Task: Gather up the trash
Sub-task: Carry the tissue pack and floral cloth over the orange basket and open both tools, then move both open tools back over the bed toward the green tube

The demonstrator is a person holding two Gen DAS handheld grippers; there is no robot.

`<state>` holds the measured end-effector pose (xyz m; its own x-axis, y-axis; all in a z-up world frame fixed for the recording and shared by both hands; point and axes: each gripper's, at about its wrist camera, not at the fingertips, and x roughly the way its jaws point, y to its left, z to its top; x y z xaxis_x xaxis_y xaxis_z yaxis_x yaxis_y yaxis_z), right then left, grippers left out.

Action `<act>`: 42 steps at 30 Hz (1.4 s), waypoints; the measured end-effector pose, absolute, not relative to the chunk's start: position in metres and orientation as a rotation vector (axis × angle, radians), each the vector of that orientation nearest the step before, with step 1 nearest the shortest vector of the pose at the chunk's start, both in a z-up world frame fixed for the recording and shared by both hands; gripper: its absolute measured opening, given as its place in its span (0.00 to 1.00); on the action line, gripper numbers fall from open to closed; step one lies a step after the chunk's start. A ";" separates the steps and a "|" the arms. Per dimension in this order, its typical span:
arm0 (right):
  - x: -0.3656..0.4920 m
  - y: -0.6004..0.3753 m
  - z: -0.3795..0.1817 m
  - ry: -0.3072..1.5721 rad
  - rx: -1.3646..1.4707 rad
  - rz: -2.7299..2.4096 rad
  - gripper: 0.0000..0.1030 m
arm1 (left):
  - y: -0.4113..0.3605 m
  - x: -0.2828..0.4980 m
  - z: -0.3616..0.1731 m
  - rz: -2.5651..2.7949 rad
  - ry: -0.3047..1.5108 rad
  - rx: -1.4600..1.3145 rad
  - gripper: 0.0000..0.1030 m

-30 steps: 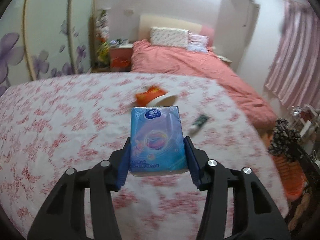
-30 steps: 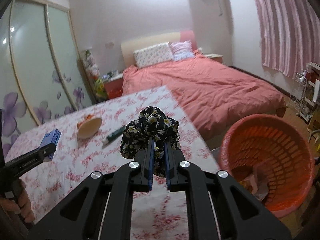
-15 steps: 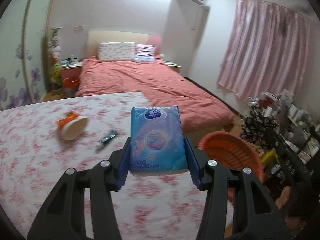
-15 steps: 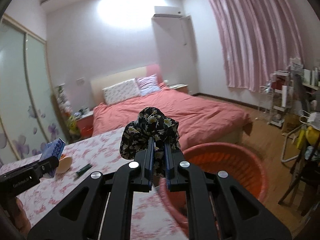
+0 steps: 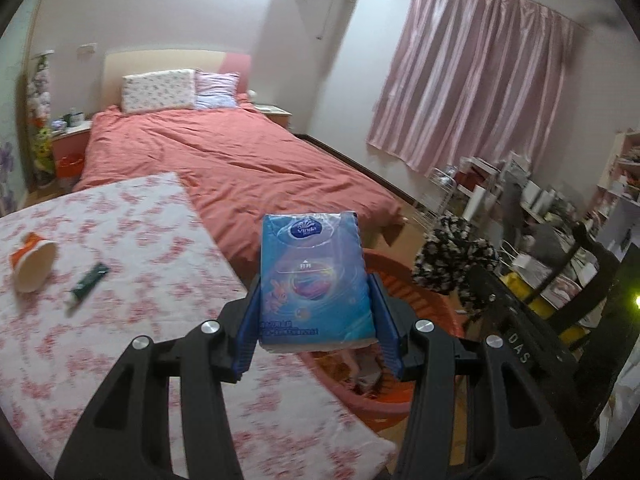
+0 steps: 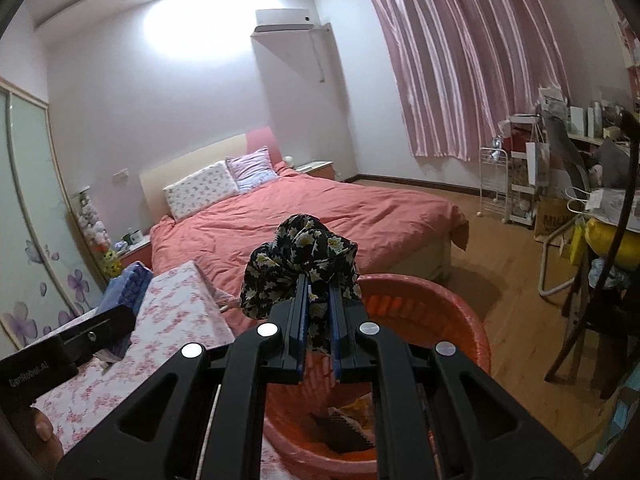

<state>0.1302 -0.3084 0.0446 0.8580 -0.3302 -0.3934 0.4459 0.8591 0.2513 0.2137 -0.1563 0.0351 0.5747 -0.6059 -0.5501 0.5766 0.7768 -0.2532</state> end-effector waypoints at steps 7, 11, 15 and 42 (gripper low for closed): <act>0.127 -0.327 0.037 0.352 0.380 -0.447 0.09 | -0.196 0.222 0.017 -0.763 0.702 -0.017 0.49; 0.128 -0.335 0.034 0.361 0.404 -0.453 0.09 | -0.221 0.230 0.003 -0.794 0.744 0.003 0.49; 0.131 -0.349 0.027 0.379 0.450 -0.435 0.20 | -0.240 0.239 -0.015 -0.802 0.803 0.024 0.51; 0.189 -0.224 0.043 0.524 0.291 -0.162 0.62 | -0.019 0.269 -0.009 -0.208 0.706 0.038 0.72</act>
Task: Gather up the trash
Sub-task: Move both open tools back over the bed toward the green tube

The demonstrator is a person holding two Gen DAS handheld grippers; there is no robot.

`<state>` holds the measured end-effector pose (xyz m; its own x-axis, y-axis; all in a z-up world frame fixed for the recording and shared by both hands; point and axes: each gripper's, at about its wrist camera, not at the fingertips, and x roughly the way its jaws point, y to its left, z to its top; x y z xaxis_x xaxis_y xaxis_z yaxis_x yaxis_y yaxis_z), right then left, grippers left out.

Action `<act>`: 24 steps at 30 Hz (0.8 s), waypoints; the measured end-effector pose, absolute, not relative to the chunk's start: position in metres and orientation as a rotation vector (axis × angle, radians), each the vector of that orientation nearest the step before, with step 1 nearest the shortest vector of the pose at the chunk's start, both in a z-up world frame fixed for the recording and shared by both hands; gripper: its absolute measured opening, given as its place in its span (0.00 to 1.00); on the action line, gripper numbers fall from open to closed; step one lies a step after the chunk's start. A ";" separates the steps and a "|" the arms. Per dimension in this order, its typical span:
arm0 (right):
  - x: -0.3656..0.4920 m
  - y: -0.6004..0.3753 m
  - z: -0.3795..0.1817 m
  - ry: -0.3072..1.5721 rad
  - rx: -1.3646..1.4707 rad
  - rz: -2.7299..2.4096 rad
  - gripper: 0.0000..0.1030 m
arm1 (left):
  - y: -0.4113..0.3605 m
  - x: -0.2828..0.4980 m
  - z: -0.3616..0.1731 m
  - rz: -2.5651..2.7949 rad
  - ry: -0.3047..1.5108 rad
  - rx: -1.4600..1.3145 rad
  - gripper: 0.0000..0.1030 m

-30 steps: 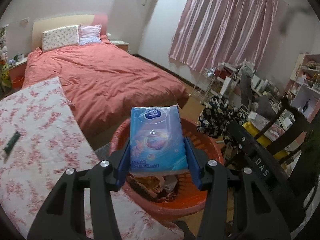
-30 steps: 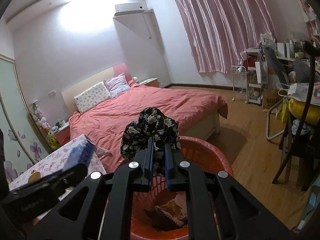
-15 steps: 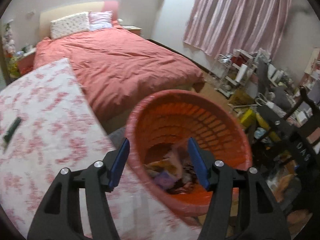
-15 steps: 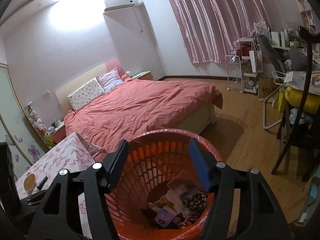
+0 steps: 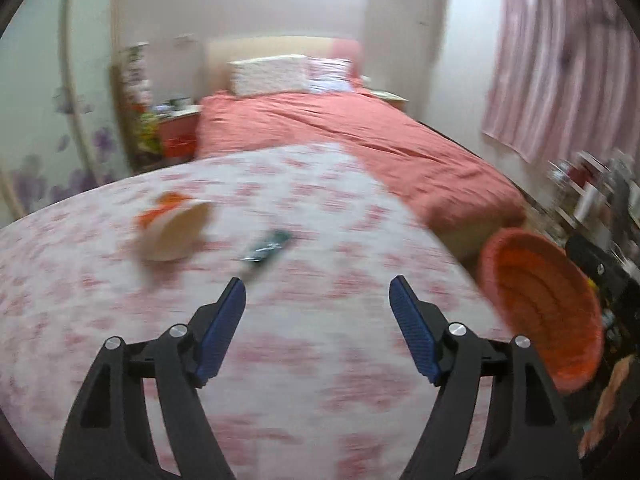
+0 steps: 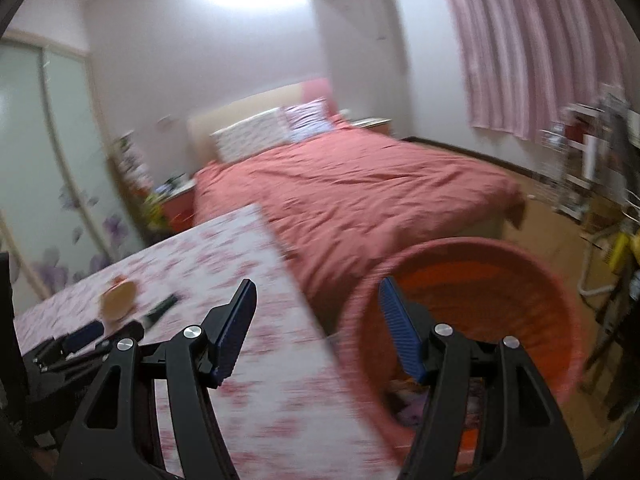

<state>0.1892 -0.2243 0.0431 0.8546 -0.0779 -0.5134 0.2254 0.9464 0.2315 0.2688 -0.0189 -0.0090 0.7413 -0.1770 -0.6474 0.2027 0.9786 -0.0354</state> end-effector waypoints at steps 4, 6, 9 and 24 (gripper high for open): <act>0.218 -0.175 0.041 0.581 0.269 -0.047 0.62 | 0.044 0.277 -0.006 -0.086 0.705 0.000 0.72; 0.233 -0.157 0.037 0.613 0.272 -0.010 0.62 | 0.075 0.280 -0.006 -0.027 0.709 -0.023 0.72; 0.261 -0.128 0.024 0.697 0.299 0.049 0.62 | 0.113 0.281 -0.008 0.034 0.708 -0.050 0.72; 0.344 -0.043 -0.022 0.911 0.185 0.012 0.44 | 0.170 0.301 -0.017 0.094 0.711 -0.154 0.72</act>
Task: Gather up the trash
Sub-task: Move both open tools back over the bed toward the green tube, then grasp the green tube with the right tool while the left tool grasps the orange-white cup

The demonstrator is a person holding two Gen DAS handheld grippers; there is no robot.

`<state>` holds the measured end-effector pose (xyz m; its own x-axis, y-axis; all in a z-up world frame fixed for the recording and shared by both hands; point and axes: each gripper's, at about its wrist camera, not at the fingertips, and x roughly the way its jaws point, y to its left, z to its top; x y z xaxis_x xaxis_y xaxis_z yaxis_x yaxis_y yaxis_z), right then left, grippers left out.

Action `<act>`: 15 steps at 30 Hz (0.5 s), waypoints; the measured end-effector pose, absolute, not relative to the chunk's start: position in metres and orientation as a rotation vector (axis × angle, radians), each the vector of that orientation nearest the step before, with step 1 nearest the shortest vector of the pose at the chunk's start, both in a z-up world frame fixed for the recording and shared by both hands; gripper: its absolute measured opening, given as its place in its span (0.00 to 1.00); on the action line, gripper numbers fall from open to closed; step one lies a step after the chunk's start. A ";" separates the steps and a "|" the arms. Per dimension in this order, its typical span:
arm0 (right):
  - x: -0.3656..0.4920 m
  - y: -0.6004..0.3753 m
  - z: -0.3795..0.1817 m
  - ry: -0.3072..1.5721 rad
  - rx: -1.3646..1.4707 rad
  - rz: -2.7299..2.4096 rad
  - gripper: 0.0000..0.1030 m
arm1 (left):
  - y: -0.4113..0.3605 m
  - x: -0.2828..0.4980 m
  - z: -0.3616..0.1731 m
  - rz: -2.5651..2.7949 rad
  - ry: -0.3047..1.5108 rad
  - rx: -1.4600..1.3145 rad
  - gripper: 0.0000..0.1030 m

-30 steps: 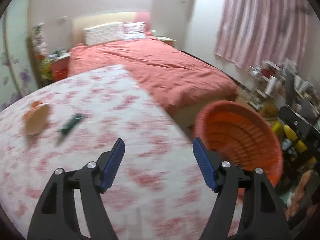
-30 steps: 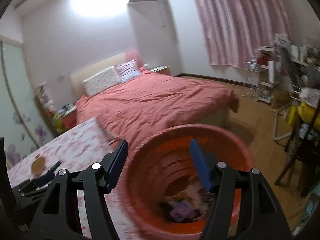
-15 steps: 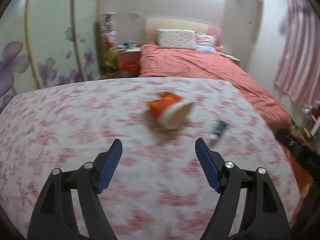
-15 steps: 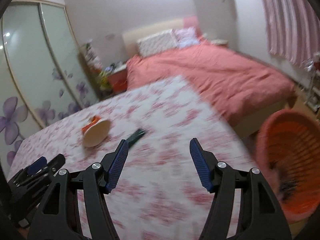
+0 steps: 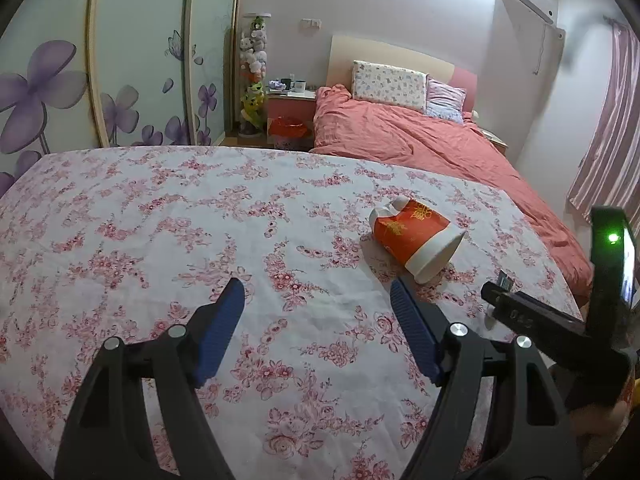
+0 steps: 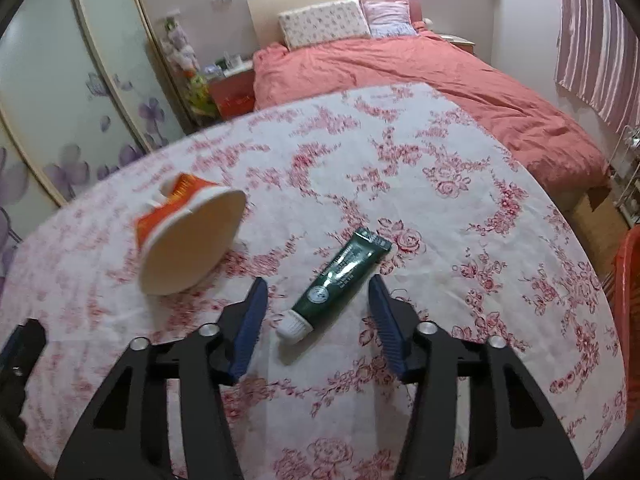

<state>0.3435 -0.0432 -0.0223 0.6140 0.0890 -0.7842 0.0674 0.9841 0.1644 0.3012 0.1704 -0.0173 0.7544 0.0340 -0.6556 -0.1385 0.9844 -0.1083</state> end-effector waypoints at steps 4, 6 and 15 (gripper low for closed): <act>0.334 -0.053 -0.022 0.909 0.150 -0.019 0.22 | 0.167 0.303 -0.022 0.088 0.716 -0.148 0.72; 0.328 -0.063 -0.023 0.901 0.170 -0.038 0.20 | 0.165 0.305 -0.024 0.084 0.719 -0.145 0.72; 0.340 -0.069 -0.026 0.887 0.203 0.017 0.20 | 0.145 0.320 -0.027 0.039 0.736 -0.133 0.72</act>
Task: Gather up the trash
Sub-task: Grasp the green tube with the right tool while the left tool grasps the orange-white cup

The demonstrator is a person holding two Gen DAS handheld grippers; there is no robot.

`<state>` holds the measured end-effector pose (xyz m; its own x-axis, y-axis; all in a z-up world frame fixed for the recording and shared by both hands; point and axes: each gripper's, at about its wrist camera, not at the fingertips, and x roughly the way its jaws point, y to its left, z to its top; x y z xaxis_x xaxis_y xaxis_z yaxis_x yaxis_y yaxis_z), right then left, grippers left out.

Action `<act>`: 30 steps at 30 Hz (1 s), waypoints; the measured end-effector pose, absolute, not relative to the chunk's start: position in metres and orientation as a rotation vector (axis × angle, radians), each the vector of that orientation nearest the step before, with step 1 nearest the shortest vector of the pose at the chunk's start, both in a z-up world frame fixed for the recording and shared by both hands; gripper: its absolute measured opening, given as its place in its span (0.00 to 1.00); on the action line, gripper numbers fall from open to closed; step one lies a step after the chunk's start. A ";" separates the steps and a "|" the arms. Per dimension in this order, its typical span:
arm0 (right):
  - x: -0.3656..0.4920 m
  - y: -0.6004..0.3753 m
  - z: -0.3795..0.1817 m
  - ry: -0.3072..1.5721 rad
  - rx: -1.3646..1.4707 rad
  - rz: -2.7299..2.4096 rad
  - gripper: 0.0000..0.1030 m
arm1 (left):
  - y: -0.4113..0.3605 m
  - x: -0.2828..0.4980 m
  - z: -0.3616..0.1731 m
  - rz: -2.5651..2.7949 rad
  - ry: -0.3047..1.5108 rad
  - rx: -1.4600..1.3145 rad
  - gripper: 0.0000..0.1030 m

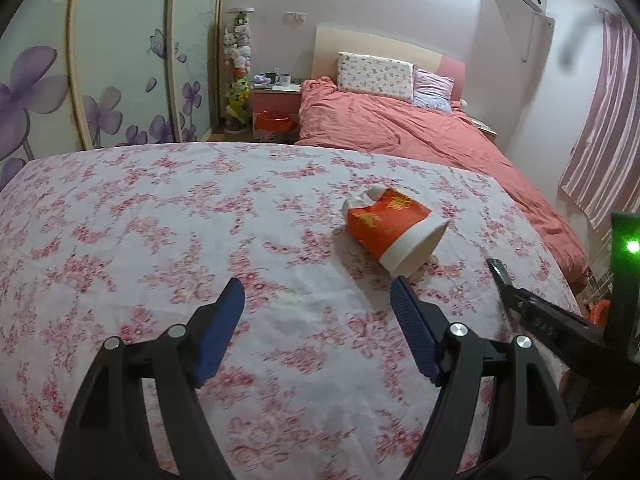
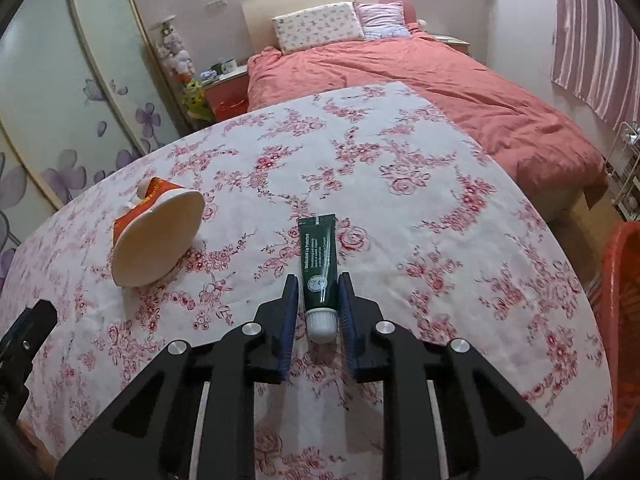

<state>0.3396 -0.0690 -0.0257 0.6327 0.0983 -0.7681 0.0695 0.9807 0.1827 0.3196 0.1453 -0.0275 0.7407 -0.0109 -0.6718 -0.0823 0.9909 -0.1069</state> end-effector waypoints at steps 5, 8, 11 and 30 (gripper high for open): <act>0.338 -0.074 -0.025 0.895 0.198 0.040 0.18 | 0.126 0.337 -0.033 0.005 0.747 -0.115 0.72; 0.330 -0.082 -0.023 0.889 0.207 0.051 0.18 | 0.112 0.351 -0.038 0.000 0.757 -0.095 0.70; 0.322 -0.091 -0.018 0.867 0.224 0.055 0.18 | 0.102 0.364 -0.045 0.013 0.770 -0.068 0.66; 0.297 -0.128 -0.004 0.797 0.295 0.077 0.18 | 0.099 0.399 -0.057 0.044 0.839 -0.098 0.11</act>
<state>0.2969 -0.1284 -0.0038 0.6984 0.1781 -0.6932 0.0429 0.9564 0.2889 0.3993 0.0993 -0.0570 0.6674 0.0000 -0.7447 -0.0776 0.9946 -0.0695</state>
